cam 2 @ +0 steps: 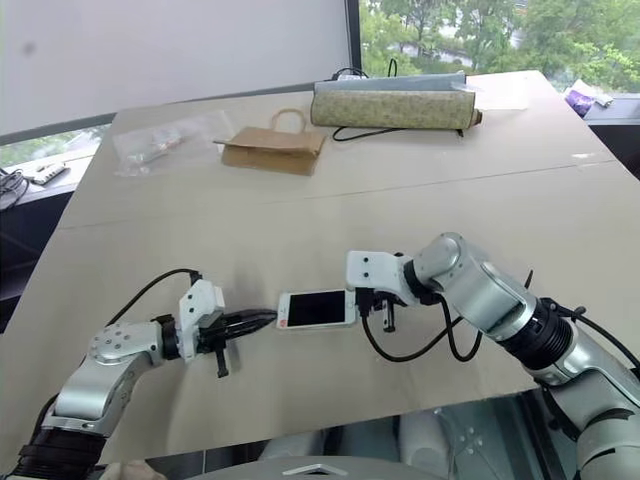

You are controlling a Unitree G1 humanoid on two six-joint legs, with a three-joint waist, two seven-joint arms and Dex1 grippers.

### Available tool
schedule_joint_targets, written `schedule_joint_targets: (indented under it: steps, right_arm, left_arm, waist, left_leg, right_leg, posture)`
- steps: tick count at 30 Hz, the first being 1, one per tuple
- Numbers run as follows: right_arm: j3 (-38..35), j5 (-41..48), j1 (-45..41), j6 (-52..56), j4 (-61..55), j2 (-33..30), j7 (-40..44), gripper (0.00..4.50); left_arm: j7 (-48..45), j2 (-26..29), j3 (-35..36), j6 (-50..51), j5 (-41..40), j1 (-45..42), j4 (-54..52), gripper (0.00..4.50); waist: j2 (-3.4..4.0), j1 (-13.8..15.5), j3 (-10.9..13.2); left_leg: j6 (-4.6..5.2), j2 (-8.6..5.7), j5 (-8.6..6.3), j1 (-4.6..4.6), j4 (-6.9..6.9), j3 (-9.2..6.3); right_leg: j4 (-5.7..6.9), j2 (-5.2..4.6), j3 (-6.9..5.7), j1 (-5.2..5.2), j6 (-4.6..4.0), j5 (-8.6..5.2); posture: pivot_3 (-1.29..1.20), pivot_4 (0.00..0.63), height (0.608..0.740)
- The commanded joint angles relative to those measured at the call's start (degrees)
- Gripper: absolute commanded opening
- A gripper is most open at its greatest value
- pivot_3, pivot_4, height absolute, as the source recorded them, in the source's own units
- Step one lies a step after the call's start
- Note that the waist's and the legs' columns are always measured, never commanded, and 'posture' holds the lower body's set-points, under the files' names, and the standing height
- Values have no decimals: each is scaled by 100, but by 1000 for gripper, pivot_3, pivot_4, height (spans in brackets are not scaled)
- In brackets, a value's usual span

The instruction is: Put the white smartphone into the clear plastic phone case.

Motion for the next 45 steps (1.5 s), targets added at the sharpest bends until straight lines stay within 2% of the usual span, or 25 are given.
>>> schedule_joint_targets:
  steps: [1, 11, 15, 23, 28, 31, 38, 42, 45]
  right_arm:
    - [214, 152, -26, -199, -118, 407, 27, 0]
    - [50, 248, 121, -194, -98, 506, 109, 0]
    - [-254, 166, 234, -527, -8, 363, 48, 0]
    - [-1215, 613, 821, -375, -589, 184, -228, 0]
    - [-1753, 968, 1302, -366, -1060, 262, -624, 0]
    - [-1948, 1137, 1473, -349, -1223, 202, -748, 0]
    - [-2370, 1371, 1989, -682, -1377, 17, -974, 0]
    - [-2472, 1469, 2206, -824, -1429, -16, -1076, 0]
    - [-2479, 1441, 2373, -963, -1466, -41, -1175, 0]
  left_arm:
    - [-43, -92, -189, -54, 10, 30, -162, 80]
    - [-14, -120, -163, 15, 27, 87, -286, 80]
    - [-11, -27, 5, 185, -126, 162, -502, 80]
    - [-191, 65, 817, 812, -1343, 475, -1303, 80]
    - [-317, 312, 1004, 1300, -1908, 224, -1577, 80]
    - [-353, 453, 785, 1476, -1833, -70, -1579, 80]
    - [106, 354, -150, 2053, -1361, -1006, -1583, 80]
    - [-52, 375, -410, 2094, -1243, -1121, -1354, 80]
    - [-187, 252, -575, 1668, -961, -1067, -966, 80]
  waist:
    - [1, -17, 0]
    - [1, -59, -1]
    - [1, -71, -1]
    - [-5, -47, 4]
    - [-5, 30, 4]
    - [-5, 54, 4]
    - [-9, 63, 5]
    - [-10, 10, 6]
    - [-10, 36, 6]
  left_leg:
    - [0, 2, 0, 2, 0, 1]
    - [-3, 4, 2, 4, 0, 2]
    - [-3, 4, 2, 4, 0, 4]
    - [-3, 3, 2, -50, 1, 18]
    - [-4, 2, 2, -64, 2, 29]
    - [-4, 1, 2, -64, 2, 33]
    - [-4, -2, 2, -64, 5, 38]
    - [-4, 1, 2, -63, 5, 51]
    - [-4, 1, 2, -62, 5, 52]
  right_leg:
    - [3, 2, 2, 0, -2, 1]
    - [4, 5, 3, 0, -7, 4]
    - [4, 5, 5, 0, -7, 4]
    - [-2, -1, 16, -53, -6, 4]
    - [-6, -1, 23, -67, -6, 4]
    - [-5, -1, 25, -68, -6, 5]
    - [-5, 1, 28, -67, -5, 5]
    - [-2, 7, 52, -78, -5, 5]
    - [2, 8, 54, -80, -5, 5]
  posture:
    - [0, 150, 740]
    - [0, 150, 740]
    - [0, 150, 740]
    - [0, 150, 740]
    - [0, 150, 740]
    - [0, 150, 740]
    - [0, 150, 740]
    - [0, 150, 740]
    - [0, 150, 740]
